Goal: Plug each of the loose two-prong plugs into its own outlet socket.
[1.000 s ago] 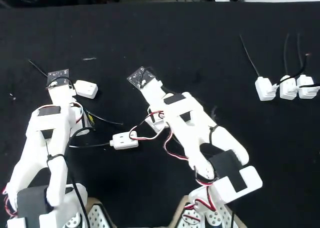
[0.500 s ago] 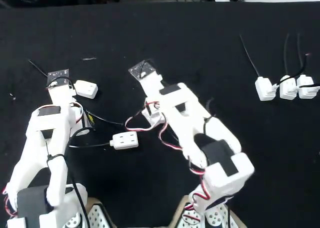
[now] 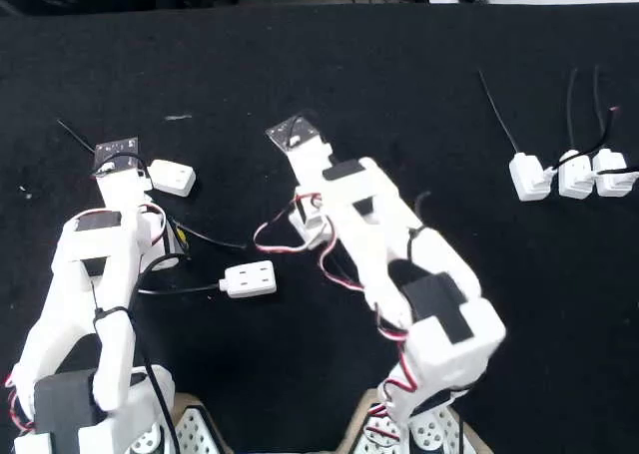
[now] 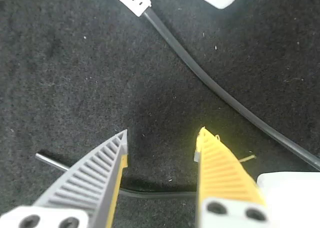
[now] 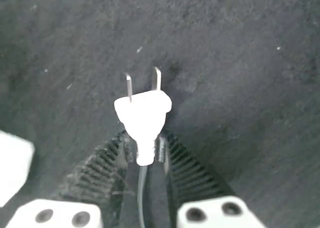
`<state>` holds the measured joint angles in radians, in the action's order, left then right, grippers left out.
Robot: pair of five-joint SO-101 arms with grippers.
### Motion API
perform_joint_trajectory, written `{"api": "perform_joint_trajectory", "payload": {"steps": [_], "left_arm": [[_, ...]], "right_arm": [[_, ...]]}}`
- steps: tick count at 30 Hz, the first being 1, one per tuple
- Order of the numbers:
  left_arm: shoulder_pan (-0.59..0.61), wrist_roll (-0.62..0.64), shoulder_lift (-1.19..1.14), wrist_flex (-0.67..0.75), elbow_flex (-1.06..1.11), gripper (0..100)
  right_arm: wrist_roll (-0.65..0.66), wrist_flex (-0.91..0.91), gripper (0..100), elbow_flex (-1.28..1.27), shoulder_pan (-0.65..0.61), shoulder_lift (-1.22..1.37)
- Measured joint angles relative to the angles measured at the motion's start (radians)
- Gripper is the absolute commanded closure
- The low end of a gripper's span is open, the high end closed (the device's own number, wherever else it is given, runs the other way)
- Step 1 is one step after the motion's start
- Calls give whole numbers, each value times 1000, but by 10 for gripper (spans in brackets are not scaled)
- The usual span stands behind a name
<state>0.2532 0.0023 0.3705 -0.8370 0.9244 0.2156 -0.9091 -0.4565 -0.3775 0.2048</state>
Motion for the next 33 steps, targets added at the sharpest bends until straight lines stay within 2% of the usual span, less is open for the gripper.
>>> {"api": "perform_joint_trajectory", "payload": {"steps": [4,8,12,15,19,23,27,33], "left_arm": [[0,0,0,0,0,777],[0,6,25,-35,0,777],[0,49,147,-84,8,777],[0,55,296,-91,64,777],[9,55,534,-97,163,777],[69,58,723,-100,213,777],[80,60,835,-100,259,777],[28,61,954,-100,308,777]], "right_arm": [[14,0,988,-114,-49,-146],[123,2,988,-203,-92,-298],[245,2,988,-230,-152,-404],[290,2,988,-232,-224,-462],[298,34,988,-233,-313,-488],[287,86,988,-233,-371,-488],[196,161,988,-265,-427,-494],[172,307,988,-370,-437,-497]]}}
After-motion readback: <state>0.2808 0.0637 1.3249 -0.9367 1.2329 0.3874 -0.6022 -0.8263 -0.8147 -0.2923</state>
